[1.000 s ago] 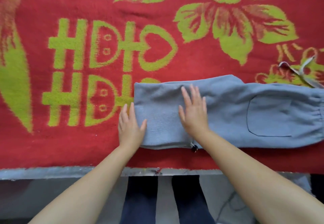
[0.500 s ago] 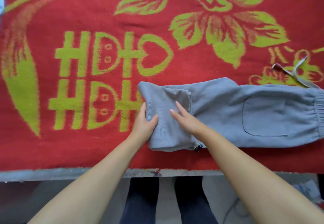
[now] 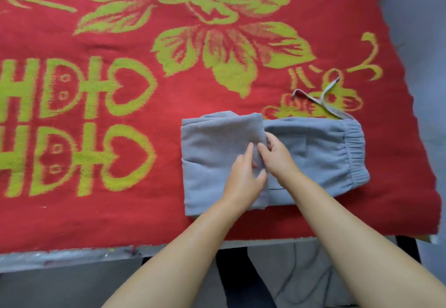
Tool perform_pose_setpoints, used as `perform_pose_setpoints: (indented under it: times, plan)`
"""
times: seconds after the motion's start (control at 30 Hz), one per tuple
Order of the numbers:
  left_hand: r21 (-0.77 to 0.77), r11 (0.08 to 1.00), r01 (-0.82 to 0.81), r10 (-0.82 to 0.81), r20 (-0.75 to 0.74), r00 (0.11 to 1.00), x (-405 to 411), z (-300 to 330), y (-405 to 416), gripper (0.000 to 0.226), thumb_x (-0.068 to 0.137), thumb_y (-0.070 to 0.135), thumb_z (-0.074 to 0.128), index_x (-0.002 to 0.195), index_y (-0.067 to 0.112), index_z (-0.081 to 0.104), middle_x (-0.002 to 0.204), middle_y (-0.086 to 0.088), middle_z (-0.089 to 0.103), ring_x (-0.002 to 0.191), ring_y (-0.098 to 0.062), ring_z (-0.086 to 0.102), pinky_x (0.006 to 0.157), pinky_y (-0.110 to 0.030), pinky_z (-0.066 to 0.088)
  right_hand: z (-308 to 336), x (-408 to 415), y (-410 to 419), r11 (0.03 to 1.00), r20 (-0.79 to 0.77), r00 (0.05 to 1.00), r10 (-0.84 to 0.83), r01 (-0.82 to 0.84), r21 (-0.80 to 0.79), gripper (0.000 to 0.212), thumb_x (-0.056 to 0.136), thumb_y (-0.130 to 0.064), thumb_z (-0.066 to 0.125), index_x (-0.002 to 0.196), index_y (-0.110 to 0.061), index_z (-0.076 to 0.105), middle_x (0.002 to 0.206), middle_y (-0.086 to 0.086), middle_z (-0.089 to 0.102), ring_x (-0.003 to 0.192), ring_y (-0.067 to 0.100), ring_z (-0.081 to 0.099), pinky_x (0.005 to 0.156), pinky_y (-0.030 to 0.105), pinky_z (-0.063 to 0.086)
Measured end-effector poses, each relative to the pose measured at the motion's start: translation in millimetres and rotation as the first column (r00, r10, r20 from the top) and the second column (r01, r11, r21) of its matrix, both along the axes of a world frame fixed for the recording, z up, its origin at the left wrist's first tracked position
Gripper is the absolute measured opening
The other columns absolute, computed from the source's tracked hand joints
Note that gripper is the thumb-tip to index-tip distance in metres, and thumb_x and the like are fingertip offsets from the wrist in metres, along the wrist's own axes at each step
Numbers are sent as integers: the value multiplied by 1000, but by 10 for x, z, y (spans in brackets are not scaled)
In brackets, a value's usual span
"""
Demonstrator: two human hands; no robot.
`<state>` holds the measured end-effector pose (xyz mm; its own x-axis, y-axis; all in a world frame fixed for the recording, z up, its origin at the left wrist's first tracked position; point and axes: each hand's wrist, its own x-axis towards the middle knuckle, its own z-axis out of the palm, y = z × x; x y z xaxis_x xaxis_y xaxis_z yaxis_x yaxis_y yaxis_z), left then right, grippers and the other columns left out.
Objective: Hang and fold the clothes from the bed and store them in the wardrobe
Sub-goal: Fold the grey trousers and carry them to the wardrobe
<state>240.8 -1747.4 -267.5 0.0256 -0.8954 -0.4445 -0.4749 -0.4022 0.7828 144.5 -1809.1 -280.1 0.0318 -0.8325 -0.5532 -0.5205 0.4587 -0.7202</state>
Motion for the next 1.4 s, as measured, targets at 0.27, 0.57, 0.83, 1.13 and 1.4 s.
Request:
perform_pose_setpoints:
  times: [0.27, 0.57, 0.83, 1.13, 1.4]
  plan:
    - [26, 875, -483, 455, 292, 841, 741, -467, 37, 53, 92, 15, 57, 142, 7, 40, 140, -17, 43, 128, -29, 42, 110, -39, 32, -287, -92, 311, 858, -365, 848, 384, -474, -197, 63, 97, -11, 44, 154, -13, 17, 162, 15, 0, 150, 29, -1, 121, 42, 9]
    - [443, 780, -442, 522, -70, 850, 945, -774, 17, 53, 83, 11, 73, 128, 10, 45, 121, -11, 63, 106, -23, 62, 93, -38, 50, -405, 333, 269, 873, -168, 866, 472, -431, 228, 83, 96, -49, 49, 154, -31, -7, 160, 16, -15, 148, 36, -9, 117, 60, 11]
    - [8, 953, -303, 302, 67, 951, 421, -244, 230, 48, 78, 34, 68, 120, 36, 46, 108, 5, 66, 99, -20, 63, 69, -29, 40, 21, 985, -138, 929, -213, 910, 357, -322, 184, 110, 86, -62, 55, 152, -14, -18, 153, 31, 19, 139, 41, 32, 109, 45, 35]
    - [123, 967, -223, 210, 108, 972, 14, -95, 453, 50, 78, 26, 62, 126, 24, 46, 114, 3, 59, 108, -24, 57, 81, -39, 48, 131, 326, -616, 978, -208, 956, 206, -206, 23, 37, 92, -17, 48, 126, -4, 41, 103, 13, 60, 105, 31, 59, 75, 30, 38]
    - [-96, 982, 160, -138, 204, 969, -1425, 442, 118, 42, 85, 38, 59, 118, 16, 46, 110, -3, 54, 103, -27, 54, 80, -42, 45, 450, -1425, -1023, 995, 89, 991, 99, -98, -12, 14, 90, -12, 56, 103, -17, 56, 85, -4, 64, 75, 6, 60, 67, 22, 47]
